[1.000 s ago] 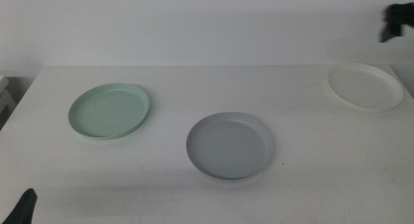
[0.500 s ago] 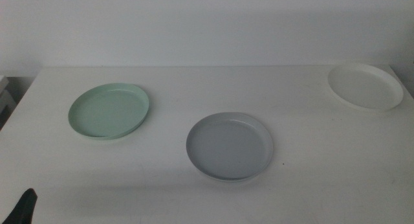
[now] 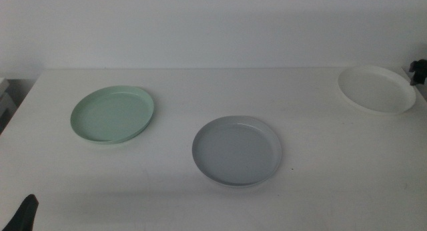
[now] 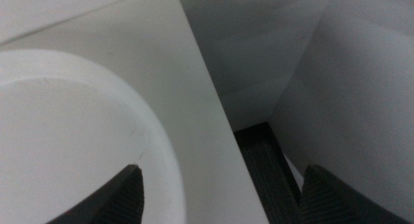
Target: Stack the three bowls on top of each other.
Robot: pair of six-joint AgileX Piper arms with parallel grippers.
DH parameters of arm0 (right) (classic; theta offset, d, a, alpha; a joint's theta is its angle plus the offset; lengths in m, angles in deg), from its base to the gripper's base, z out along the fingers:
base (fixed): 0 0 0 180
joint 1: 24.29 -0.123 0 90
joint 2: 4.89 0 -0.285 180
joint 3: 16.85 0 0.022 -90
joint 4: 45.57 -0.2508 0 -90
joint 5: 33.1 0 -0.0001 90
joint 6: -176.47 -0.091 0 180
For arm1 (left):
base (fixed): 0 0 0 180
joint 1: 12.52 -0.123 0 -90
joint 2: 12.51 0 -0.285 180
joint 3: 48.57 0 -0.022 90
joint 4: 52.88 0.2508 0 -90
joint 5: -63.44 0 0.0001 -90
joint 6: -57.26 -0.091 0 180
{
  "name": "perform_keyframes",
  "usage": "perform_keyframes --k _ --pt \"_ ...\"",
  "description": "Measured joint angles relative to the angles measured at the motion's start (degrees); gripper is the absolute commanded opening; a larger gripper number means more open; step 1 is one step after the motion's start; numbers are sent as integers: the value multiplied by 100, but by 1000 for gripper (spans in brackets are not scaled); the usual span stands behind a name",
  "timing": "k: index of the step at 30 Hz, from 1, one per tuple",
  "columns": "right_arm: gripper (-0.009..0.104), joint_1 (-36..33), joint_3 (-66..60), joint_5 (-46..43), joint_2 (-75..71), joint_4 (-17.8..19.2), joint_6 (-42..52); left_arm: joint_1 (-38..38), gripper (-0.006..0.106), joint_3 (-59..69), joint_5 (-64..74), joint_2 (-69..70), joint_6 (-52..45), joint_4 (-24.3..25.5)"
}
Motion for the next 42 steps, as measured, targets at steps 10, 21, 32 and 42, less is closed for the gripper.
perform_keyframes --k 10,21,32,42 --pt "51 -100 9 -331 396 -284 377 0 90 0 0 0 0 0" --pt "0 -270 9 -513 437 -293 650 0 90 0 0 5 0 0" --pt "0 -649 -1493 -742 -980 -1300 1151 0 90 0 0 5 0 0" --pt "0 -2497 -3746 -1186 -3459 -1977 1185 0 90 0 0 5 0 0"
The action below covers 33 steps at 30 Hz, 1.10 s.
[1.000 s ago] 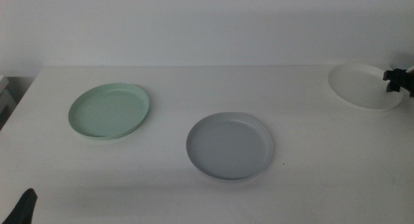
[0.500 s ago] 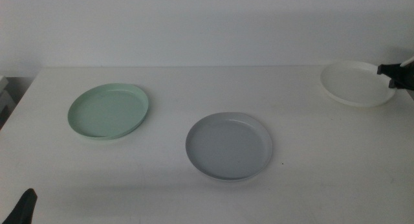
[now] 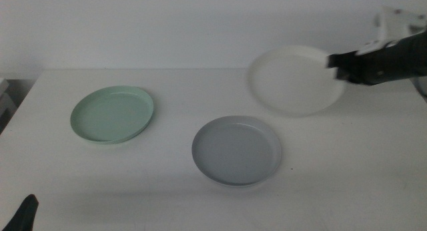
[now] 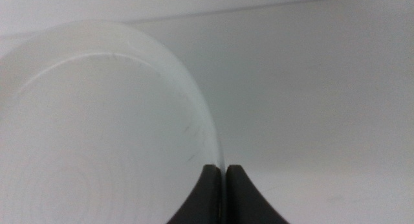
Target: Stack the three bowls on top of each other.
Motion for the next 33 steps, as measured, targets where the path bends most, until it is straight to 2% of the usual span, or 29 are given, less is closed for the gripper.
perform_keyframes --k 4,10,24,29,33 --pt "0 -722 -235 -5 -84 -23 -234 0 90 0 0 0 0 0" --pt "0 -1383 -292 -187 215 -32 -331 0 90 0 0 0 0 0" --pt "0 -1477 -292 -246 921 -37 -255 0 90 0 0 0 0 0" --pt "8 -1477 -292 -257 995 -37 -218 0 90 0 0 0 0 0" --pt "25 -1477 -292 -269 1032 -44 -212 0 90 0 0 0 0 0"
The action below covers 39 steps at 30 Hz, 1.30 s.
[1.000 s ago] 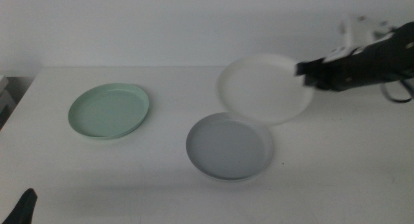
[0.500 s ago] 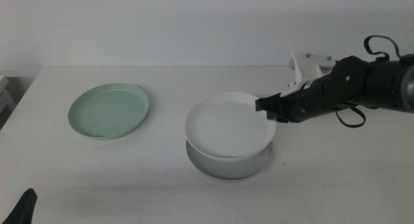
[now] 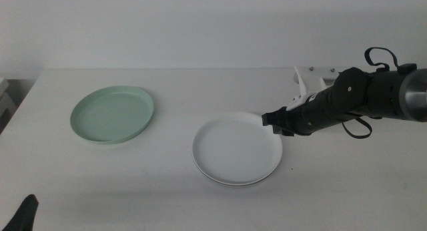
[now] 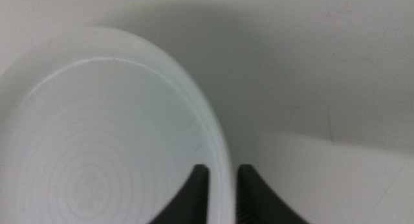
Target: Stack the three bowls on top of each other.
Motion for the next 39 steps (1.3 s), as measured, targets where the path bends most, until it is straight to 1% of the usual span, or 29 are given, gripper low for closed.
perform_keyframes --k 4,7,11,14,21,29,34,39 --pt "47 0 0 93 -17 0 109 0 90 0 0 0 0 0" --pt "60 0 0 295 -228 6 190 0 90 0 0 0 0 0" --pt "70 0 0 635 -992 122 371 0 90 0 0 0 0 0" --pt "70 0 0 1018 -1780 219 626 0 90 0 0 0 0 0" --pt "70 0 -2 1997 -3626 224 1124 0 90 0 0 0 0 0" --pt "70 0 -2 2549 -5721 219 1393 0 90 0 0 0 0 0" --pt "70 0 -2 2961 -6729 252 1405 0 90 0 0 0 0 0" --pt "70 0 -2 3593 -7261 262 1405 0 90 0 0 0 0 0"
